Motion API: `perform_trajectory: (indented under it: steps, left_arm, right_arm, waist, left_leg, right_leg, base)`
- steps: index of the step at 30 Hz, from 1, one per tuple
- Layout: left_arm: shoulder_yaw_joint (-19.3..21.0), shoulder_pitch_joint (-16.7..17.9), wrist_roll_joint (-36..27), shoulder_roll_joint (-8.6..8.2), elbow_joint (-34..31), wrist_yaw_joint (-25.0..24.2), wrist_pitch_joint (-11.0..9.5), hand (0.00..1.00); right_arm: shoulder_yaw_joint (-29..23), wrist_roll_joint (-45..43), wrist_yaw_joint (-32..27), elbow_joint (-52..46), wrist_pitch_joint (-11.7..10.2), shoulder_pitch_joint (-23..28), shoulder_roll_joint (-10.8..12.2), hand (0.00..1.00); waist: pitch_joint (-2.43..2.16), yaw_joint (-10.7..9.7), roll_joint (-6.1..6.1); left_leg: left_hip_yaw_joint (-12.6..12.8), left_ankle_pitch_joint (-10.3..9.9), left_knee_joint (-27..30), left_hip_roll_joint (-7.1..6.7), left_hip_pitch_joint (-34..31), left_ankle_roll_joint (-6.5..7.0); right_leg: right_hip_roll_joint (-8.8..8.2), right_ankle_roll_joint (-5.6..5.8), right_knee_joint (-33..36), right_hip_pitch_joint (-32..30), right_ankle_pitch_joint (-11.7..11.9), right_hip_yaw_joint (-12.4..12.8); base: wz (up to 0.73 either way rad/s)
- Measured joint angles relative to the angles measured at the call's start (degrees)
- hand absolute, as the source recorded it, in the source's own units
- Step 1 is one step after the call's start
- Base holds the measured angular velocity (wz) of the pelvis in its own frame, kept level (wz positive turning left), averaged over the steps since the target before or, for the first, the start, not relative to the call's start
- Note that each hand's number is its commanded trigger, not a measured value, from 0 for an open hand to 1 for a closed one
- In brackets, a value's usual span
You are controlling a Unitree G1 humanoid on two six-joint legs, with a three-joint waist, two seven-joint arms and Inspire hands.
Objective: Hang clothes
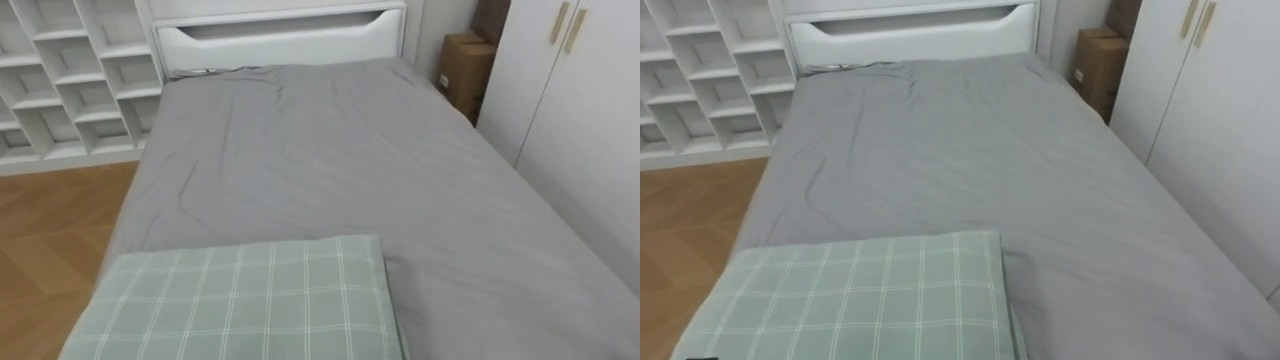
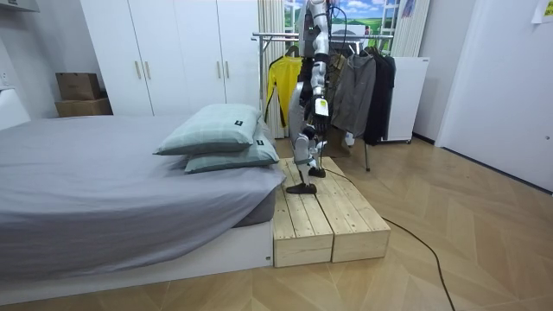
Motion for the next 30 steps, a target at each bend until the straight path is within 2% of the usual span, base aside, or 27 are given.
perform_trajectory:
  steps: [7,17,30]
  left_arm:
    - [-2.0,-0.5,0.9,0.10,-2.1,-3.4,0.2,0.00]
    - [-4.2,-0.3,1.9,0.10,-2.0,-7.5,1.1,0.00]
    - [-4.0,-0.4,5.0,0.61,-2.0,-9.6,2.1,0.00]
  right_arm:
    - [0.0,0.1,-0.2,-0.3,1.2,0.0,0.0,0.00]
    - [0.0,0.1,0.7,-1.9,2.2,0.1,0.1,0.00]
    - [-0.1,0.0,1.2,-2.2,3.6,0.0,0.0,0.00]
  waist:
    - [0.04,-0.5,-0.05]
    - [0.41,-1.3,-0.11]
    - [0.28,-1.7,-0.25]
  left_leg:
    - [1.4,-0.2,0.9,-0.20,-0.1,0.17]
    - [1.2,-1.5,1.2,-0.08,-0.1,0.48]
    - [1.6,-1.7,3.6,-0.07,-1.2,0.49]
  right_leg:
    - [-0.44,0.15,0.1,0.5,-0.1,0.5]
    - [-0.26,0.20,0.1,0.4,-0.1,0.3]
    - [-0.40,0.43,0.2,0.1,-0.3,0.5]
  base:
    - [-0.03]
    - [0.01]
    - [0.00]
